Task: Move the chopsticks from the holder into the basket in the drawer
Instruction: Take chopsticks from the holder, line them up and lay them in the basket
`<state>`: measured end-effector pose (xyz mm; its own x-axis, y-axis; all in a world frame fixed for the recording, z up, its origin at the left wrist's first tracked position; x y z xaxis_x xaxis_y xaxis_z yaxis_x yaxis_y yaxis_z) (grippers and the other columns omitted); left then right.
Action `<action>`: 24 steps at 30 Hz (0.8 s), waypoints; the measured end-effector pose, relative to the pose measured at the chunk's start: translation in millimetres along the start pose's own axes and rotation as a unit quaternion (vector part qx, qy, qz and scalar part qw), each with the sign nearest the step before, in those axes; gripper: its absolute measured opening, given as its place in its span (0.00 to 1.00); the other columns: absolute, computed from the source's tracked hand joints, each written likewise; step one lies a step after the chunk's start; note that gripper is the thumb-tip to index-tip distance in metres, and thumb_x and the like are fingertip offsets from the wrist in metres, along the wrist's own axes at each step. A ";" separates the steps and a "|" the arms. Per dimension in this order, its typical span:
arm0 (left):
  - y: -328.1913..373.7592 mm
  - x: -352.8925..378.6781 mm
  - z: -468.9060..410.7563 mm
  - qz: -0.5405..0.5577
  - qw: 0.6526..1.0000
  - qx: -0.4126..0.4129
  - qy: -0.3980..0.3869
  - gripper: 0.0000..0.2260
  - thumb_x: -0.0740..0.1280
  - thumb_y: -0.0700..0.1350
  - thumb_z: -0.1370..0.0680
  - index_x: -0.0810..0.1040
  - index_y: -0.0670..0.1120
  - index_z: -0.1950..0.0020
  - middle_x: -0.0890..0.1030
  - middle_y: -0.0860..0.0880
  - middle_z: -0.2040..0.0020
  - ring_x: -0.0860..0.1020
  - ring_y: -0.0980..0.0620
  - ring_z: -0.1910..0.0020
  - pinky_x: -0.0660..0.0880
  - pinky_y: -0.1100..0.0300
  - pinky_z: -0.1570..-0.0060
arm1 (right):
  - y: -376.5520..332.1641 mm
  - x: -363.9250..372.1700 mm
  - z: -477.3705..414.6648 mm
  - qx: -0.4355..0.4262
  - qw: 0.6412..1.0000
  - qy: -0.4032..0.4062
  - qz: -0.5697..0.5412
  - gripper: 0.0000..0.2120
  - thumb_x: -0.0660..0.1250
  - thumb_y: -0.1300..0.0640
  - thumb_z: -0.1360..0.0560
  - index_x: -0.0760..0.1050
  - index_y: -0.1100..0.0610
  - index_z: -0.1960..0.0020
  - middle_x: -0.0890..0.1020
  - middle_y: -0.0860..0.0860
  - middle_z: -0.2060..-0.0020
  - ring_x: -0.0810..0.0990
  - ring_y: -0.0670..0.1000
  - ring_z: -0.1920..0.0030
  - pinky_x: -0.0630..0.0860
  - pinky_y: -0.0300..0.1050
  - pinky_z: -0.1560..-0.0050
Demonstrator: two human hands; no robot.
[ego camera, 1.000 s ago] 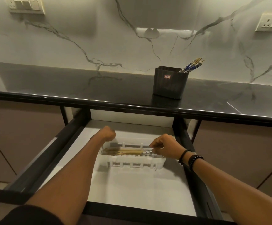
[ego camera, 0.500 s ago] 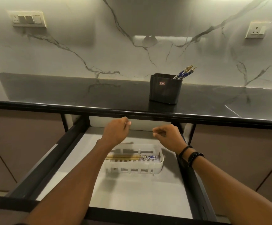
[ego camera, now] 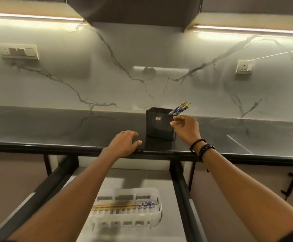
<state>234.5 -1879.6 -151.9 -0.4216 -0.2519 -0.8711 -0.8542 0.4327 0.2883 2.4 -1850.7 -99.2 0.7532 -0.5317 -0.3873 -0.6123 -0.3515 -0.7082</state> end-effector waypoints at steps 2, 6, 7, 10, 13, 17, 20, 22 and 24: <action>-2.9 8.2 -9.6 -0.022 0.998 -0.018 -0.064 0.20 0.63 0.56 0.21 0.75 0.45 0.34 0.77 0.44 0.36 0.74 0.44 0.36 0.69 0.50 0.38 | 2.9 -7.2 -17.1 0.005 1.000 0.026 0.005 0.11 0.71 0.59 0.26 0.81 0.61 0.45 0.85 0.54 0.52 0.83 0.51 0.53 0.76 0.34 0.53; -9.1 36.4 -14.1 -0.091 0.982 -0.053 -0.160 0.15 0.64 0.56 0.21 0.81 0.45 0.50 0.81 0.47 0.52 0.78 0.49 0.53 0.74 0.55 0.52 | 13.2 -23.5 -51.1 0.023 0.996 0.084 0.024 0.11 0.73 0.59 0.28 0.79 0.58 0.47 0.84 0.53 0.51 0.81 0.54 0.47 0.72 0.41 0.49; -9.3 38.2 -16.1 -0.103 0.981 -0.060 -0.151 0.14 0.64 0.55 0.22 0.80 0.45 0.54 0.80 0.48 0.55 0.77 0.50 0.56 0.73 0.56 0.54 | 18.3 -25.1 -59.1 0.033 0.995 0.086 0.035 0.15 0.74 0.58 0.29 0.77 0.59 0.44 0.82 0.55 0.48 0.80 0.54 0.45 0.69 0.39 0.49; -9.8 37.5 -22.8 -0.113 0.981 -0.062 -0.142 0.13 0.65 0.55 0.22 0.80 0.46 0.57 0.80 0.48 0.57 0.77 0.49 0.56 0.74 0.55 0.54 | 30.7 -23.5 -77.5 0.059 0.994 0.073 0.052 0.25 0.76 0.55 0.31 0.73 0.58 0.37 0.77 0.58 0.40 0.74 0.55 0.40 0.65 0.38 0.47; -14.0 36.6 -24.3 -0.095 0.982 -0.062 -0.152 0.14 0.65 0.54 0.22 0.83 0.45 0.48 0.83 0.48 0.49 0.80 0.49 0.51 0.76 0.54 0.48 | 31.0 -19.7 -88.0 0.043 0.997 0.048 0.039 0.24 0.78 0.55 0.33 0.76 0.59 0.40 0.81 0.57 0.45 0.78 0.53 0.43 0.74 0.43 0.45; -15.5 37.2 -24.9 -0.086 0.984 -0.048 -0.151 0.14 0.65 0.53 0.22 0.84 0.46 0.46 0.84 0.49 0.47 0.80 0.51 0.50 0.74 0.59 0.52 | 26.8 -15.7 -91.9 0.018 0.999 0.019 0.024 0.15 0.79 0.59 0.34 0.82 0.61 0.50 0.85 0.57 0.55 0.84 0.56 0.51 0.81 0.53 0.47; -14.6 38.0 -24.6 -0.076 0.985 -0.045 -0.150 0.13 0.65 0.52 0.21 0.84 0.45 0.49 0.84 0.48 0.51 0.80 0.52 0.55 0.73 0.60 0.56 | 21.1 -17.3 -91.7 0.000 1.000 0.015 0.014 0.13 0.80 0.58 0.35 0.83 0.62 0.54 0.86 0.57 0.58 0.85 0.56 0.54 0.82 0.56 0.50; -12.7 38.4 -23.8 -0.081 0.984 -0.038 -0.154 0.13 0.64 0.52 0.21 0.83 0.45 0.55 0.82 0.49 0.58 0.79 0.52 0.59 0.72 0.60 0.57 | 15.5 -20.0 -91.9 -0.015 1.000 0.010 0.024 0.14 0.80 0.56 0.35 0.83 0.62 0.54 0.85 0.57 0.58 0.84 0.56 0.55 0.82 0.56 0.51; -11.3 38.7 -22.7 -0.087 0.983 -0.031 -0.159 0.13 0.64 0.51 0.20 0.79 0.46 0.61 0.77 0.50 0.65 0.75 0.54 0.64 0.70 0.60 0.59 | 8.9 -22.7 -92.2 -0.030 0.999 0.000 0.041 0.15 0.80 0.54 0.35 0.83 0.62 0.54 0.85 0.57 0.58 0.84 0.55 0.55 0.82 0.51 0.52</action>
<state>220.9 -1913.9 -179.9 -0.1593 -0.0295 -0.9868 -0.9257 0.3518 0.1389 -42.3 -1912.7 -42.3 0.6999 -0.5603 -0.4429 -0.6853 -0.3524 -0.6373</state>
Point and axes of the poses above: each hand's wrist, its own z-axis away from the middle knuckle, its own x-axis out of the palm, y = z × x, the point moved 7 cm from there along -z, towards the middle knuckle
